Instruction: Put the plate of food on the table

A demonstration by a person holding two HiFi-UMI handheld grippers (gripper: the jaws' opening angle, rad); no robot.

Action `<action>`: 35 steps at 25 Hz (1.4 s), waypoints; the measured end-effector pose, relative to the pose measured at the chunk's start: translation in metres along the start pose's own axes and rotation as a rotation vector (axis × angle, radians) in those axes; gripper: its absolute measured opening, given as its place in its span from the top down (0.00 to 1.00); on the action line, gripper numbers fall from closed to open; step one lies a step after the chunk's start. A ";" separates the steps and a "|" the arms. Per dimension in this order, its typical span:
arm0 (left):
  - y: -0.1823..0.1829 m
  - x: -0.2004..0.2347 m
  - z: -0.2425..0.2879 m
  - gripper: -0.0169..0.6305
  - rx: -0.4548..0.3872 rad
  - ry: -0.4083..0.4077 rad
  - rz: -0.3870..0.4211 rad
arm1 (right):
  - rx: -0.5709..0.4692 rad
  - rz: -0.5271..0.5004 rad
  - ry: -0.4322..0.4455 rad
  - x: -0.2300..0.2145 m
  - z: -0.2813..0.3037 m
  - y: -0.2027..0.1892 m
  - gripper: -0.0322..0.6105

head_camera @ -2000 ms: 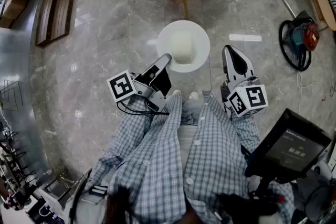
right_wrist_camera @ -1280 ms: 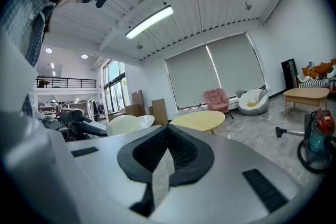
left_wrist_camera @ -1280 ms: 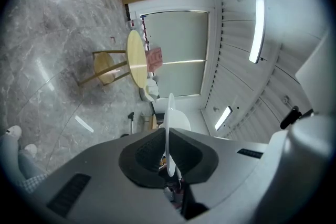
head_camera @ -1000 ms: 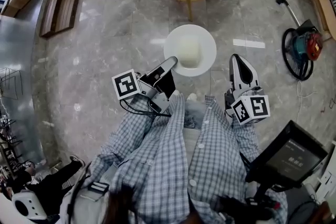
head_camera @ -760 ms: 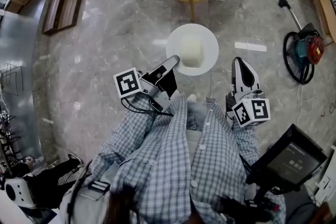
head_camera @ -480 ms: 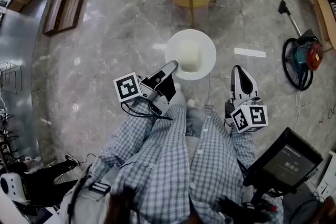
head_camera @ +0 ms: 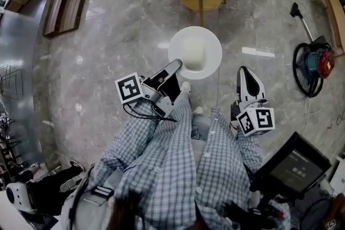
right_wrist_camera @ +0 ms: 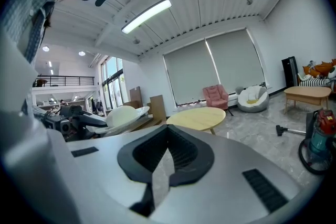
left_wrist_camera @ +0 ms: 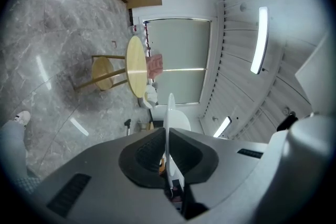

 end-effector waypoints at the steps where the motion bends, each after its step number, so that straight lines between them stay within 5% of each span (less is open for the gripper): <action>1: 0.003 -0.002 0.000 0.94 -0.005 -0.011 0.001 | -0.008 -0.002 0.003 0.001 0.002 0.003 0.94; 16: 0.098 0.002 0.013 0.94 0.045 -0.002 0.002 | -0.023 -0.051 -0.020 0.012 0.093 0.050 0.94; 35: 0.134 0.017 0.071 0.95 0.058 0.051 0.024 | 0.018 -0.047 -0.030 -0.040 0.139 0.062 0.94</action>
Point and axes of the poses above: the fingertips, and each gripper's own axes: z forward along the fingers, x to its left, y out of its top, the point moved 8 cm from there along -z, backward along the fingers, and after that the axes turned 11 degrees about x, right-handed, at the moved point
